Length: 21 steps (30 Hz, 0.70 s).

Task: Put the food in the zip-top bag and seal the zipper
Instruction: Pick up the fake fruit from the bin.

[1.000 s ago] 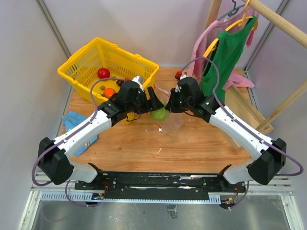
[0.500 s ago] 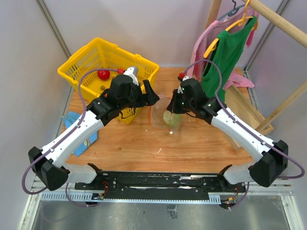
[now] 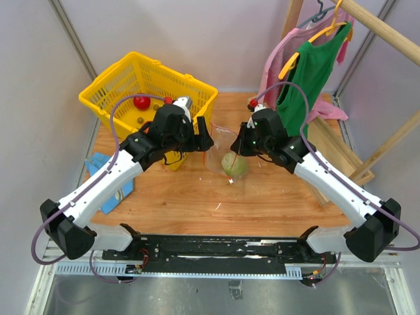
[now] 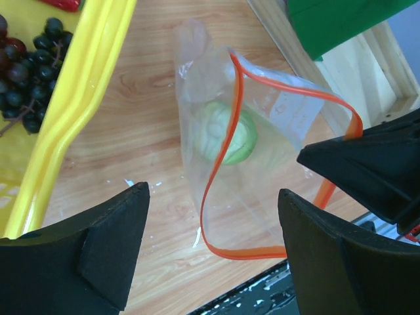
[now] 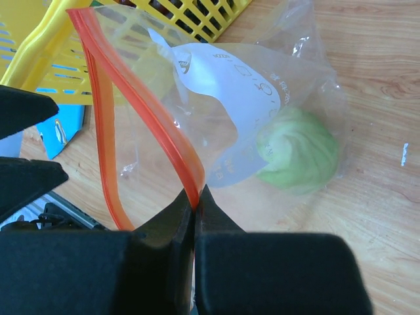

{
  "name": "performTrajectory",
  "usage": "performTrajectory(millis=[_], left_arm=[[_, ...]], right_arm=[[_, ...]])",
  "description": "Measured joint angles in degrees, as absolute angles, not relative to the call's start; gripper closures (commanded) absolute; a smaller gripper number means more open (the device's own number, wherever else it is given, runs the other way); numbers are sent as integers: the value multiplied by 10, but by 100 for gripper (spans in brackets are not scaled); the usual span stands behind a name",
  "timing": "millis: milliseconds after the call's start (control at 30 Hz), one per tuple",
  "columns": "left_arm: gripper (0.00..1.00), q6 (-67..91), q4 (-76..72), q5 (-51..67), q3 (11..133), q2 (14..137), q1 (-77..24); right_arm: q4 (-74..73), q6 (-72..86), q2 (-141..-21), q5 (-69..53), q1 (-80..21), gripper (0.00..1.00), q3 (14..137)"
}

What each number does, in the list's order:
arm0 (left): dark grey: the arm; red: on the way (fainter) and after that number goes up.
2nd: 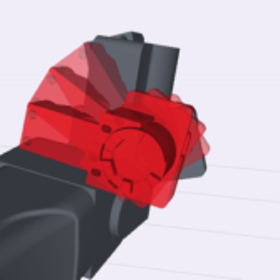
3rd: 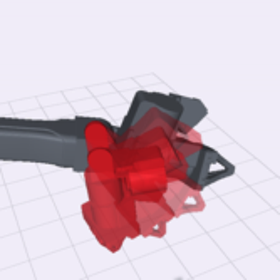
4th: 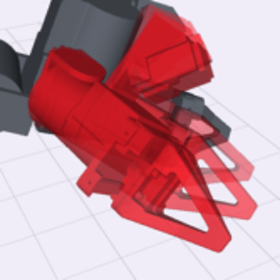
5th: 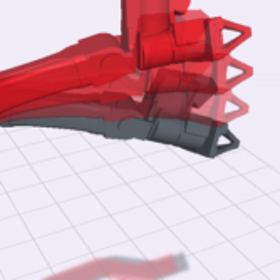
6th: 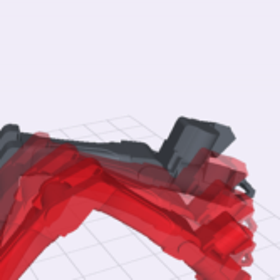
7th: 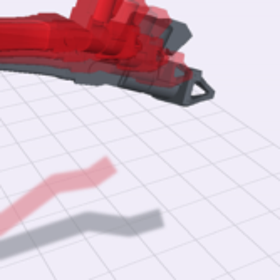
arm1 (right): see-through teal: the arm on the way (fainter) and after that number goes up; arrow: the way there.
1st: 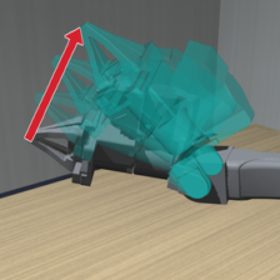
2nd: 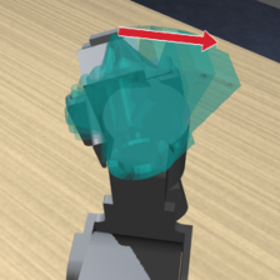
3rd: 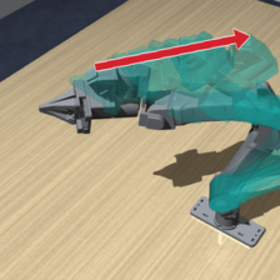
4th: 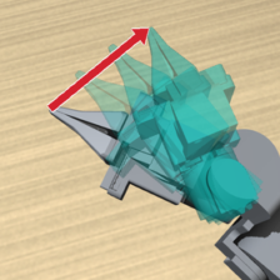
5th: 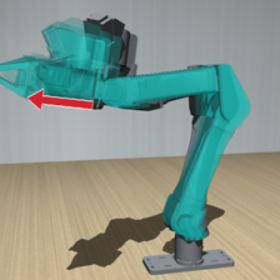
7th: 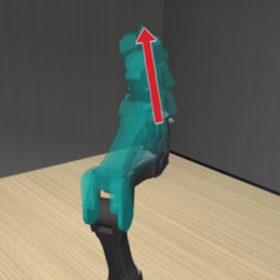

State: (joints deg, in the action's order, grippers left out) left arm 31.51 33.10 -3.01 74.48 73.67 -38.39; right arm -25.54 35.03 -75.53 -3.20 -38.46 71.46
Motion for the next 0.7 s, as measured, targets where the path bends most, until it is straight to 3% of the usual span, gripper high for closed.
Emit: performTrajectory(millis=[267,700], left_arm=[[17,259,392,-93,876,774,-375],[16,242,452,-106,987,886,-220]], right_arm=[[-262,340,-726,-2,-384,99,700],[-282,313,-704,42,-384,99,688]])
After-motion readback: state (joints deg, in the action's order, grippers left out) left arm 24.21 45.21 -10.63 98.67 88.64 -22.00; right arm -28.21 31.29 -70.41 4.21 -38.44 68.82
